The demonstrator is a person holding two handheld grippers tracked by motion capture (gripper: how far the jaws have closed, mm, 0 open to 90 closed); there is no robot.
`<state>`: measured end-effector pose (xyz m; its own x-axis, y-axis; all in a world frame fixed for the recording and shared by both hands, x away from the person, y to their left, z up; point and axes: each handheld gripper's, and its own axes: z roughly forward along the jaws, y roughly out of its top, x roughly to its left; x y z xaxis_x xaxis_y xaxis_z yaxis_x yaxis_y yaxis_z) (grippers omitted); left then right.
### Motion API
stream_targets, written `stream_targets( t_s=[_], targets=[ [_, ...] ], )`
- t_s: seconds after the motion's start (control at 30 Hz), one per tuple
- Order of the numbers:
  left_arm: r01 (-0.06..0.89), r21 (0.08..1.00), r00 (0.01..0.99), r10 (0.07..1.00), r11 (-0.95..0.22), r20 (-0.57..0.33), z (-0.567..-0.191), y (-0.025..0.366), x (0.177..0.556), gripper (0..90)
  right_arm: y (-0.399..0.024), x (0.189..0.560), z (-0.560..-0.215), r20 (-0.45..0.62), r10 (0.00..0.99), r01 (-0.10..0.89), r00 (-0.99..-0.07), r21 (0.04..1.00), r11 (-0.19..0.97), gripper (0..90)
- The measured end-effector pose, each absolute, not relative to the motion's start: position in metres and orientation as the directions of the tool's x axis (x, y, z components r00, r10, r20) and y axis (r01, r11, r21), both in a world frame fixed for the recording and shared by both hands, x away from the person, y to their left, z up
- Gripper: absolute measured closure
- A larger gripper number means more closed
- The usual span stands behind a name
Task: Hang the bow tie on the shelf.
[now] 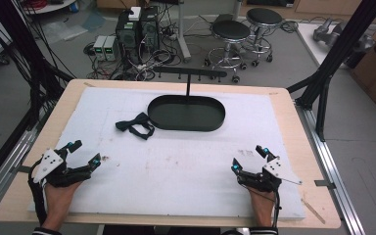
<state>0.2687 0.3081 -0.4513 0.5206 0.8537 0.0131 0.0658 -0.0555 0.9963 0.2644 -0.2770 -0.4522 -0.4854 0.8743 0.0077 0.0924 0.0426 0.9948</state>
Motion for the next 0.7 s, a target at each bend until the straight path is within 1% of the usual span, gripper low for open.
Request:
stream_targets(
  t_s=[0.2,0.3,0.4,0.6,0.7],
  targets=[
    [0.083,0.995,0.541,0.841,-0.059,0.005,-0.451,0.309,0.271,14.4,-0.276,0.264,-0.452,0.001,0.874,0.089,-0.486,0.995,0.048,3.6],
    [0.110,0.993,0.550,0.835,-0.047,-0.021,-0.450,0.310,0.275,14.4,-0.277,0.265,-0.452,0.007,0.875,0.092,-0.485,0.995,0.044,3.6],
    [0.117,0.992,0.552,0.833,-0.035,-0.036,-0.448,0.311,0.277,14.4,-0.277,0.265,-0.452,0.007,0.875,0.093,-0.485,0.995,0.043,3.6],
    [0.121,0.992,0.544,0.839,-0.044,-0.029,-0.434,0.311,0.287,14.5,-0.277,0.265,-0.452,0.005,0.875,0.092,-0.484,0.995,0.045,3.6],
    [0.143,0.987,0.547,0.837,-0.067,-0.022,-0.421,0.311,0.294,14.5,-0.277,0.265,-0.452,0.001,0.874,0.089,-0.486,0.995,0.048,3.6]
  ],
)
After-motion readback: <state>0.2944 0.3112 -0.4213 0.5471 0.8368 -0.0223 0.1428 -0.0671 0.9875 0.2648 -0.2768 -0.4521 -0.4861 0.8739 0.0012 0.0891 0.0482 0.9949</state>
